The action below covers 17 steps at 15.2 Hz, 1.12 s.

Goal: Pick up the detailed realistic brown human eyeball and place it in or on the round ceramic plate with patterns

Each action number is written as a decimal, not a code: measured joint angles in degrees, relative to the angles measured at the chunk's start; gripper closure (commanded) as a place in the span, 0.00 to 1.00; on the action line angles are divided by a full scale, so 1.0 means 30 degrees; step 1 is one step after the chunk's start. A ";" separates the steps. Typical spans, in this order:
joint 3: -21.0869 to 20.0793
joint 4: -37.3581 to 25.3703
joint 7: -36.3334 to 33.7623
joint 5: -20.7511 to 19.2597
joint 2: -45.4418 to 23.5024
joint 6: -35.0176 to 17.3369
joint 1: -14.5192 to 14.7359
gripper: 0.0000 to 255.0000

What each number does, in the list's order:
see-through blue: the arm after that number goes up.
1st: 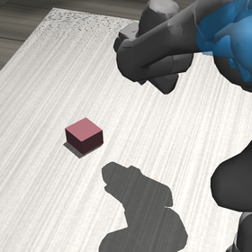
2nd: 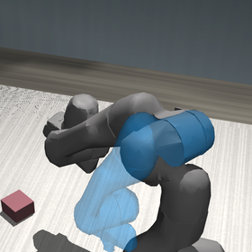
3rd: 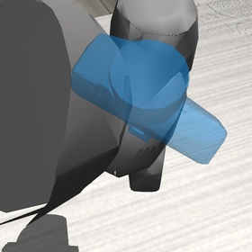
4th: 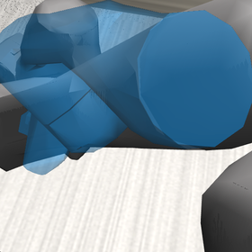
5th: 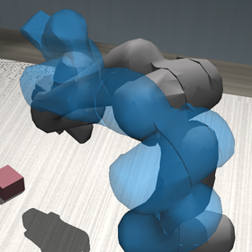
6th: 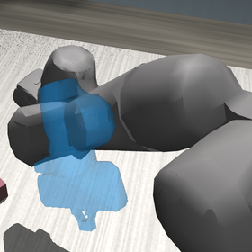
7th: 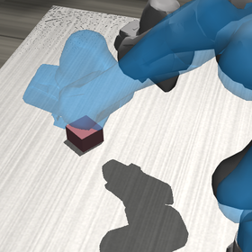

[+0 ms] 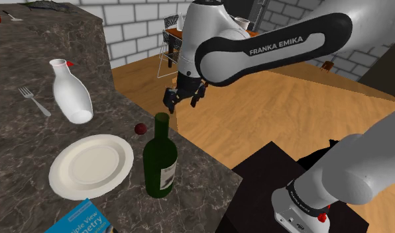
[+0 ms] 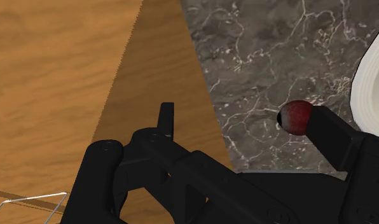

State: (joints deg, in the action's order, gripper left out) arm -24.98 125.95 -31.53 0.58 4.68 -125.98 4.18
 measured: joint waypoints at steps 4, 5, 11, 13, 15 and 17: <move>-0.0538 -0.2083 -0.2246 -0.1874 -0.3319 -0.0897 0.0446 0.00; -0.0589 -0.2653 -0.2789 -0.2331 -0.4072 -0.0985 0.0649 0.00; -0.0208 -0.6477 -0.5393 -0.4828 -0.8667 -0.1221 0.2273 0.00; 0.0074 -0.8182 -0.5940 -0.5473 -1.0254 -0.0984 0.2910 0.00; 0.0200 -0.8391 -0.6249 -0.5738 -1.0783 -0.1251 0.3166 0.00; 0.0331 -0.8595 -0.6414 -0.5955 -1.1258 -0.1490 0.3331 0.00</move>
State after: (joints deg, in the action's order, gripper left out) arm -23.99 100.16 -50.77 -17.28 -29.10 -130.45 14.17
